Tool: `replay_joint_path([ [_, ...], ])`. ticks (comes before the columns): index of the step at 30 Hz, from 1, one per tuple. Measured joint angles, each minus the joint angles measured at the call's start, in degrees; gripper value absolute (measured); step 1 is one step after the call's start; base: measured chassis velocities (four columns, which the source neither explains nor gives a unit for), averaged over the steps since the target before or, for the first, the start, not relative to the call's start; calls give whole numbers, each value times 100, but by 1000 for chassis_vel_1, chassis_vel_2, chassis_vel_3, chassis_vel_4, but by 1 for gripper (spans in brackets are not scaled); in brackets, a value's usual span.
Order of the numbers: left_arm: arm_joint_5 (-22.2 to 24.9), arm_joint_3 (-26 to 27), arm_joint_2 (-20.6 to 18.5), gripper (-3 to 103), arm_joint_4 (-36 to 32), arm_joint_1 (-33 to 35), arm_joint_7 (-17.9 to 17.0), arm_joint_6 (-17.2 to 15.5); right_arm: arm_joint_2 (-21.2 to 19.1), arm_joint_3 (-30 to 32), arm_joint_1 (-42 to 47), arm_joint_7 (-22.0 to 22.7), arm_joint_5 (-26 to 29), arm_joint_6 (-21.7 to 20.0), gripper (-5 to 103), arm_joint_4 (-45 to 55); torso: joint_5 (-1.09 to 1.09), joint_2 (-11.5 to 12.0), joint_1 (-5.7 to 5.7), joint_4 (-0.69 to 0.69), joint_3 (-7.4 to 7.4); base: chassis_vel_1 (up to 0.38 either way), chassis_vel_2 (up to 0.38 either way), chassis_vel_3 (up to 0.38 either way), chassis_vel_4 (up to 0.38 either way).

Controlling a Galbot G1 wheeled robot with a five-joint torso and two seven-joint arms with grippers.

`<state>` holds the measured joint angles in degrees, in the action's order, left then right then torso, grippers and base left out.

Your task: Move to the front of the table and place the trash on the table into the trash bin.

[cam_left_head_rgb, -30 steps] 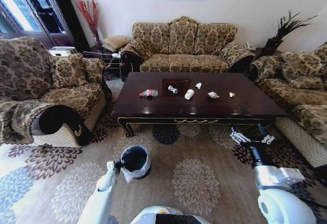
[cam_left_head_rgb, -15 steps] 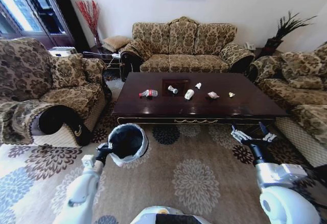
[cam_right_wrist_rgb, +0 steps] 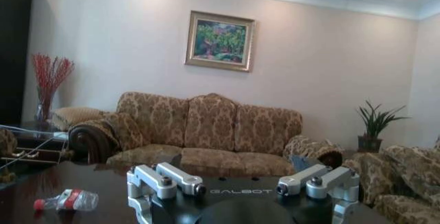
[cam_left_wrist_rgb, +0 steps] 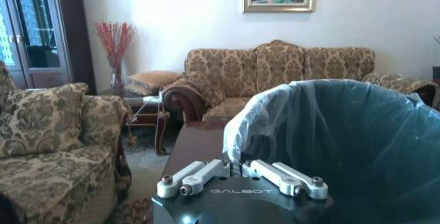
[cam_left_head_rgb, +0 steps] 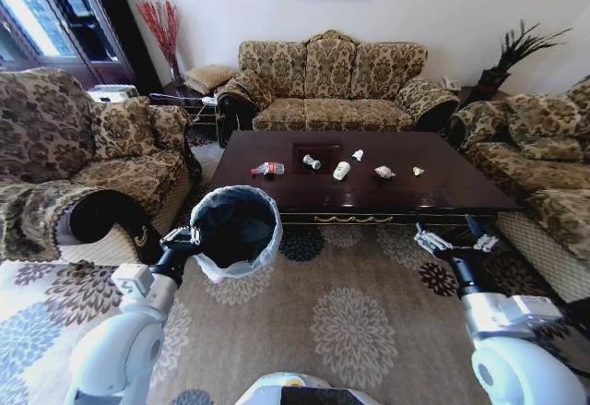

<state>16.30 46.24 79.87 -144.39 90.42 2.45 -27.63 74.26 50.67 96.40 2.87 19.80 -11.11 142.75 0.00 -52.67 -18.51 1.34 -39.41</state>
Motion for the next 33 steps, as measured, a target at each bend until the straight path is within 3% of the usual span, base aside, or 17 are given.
replay_joint_path([
  [9, 184, -51, -20, 3, 58, -52, 25, 381, 217, -124, 220, -6, -237, -67, 100, 58, 0, 0, 0, 1, 0, 0, 0, 0, 0],
  [19, 212, -102, -219, 3, 90, -470, 50, 205, 198, -48, 182, 83, -226, -141, 100, 59, -1, 2, -1, -1, 0, 0, 0, 0, 0],
  [33, 44, -34, -97, 3, 107, -208, -42, 275, -57, -105, 7, 3, -52, 56, 100, -99, 1, 2, 0, 1, 0, 0, 0, 0, 0],
])
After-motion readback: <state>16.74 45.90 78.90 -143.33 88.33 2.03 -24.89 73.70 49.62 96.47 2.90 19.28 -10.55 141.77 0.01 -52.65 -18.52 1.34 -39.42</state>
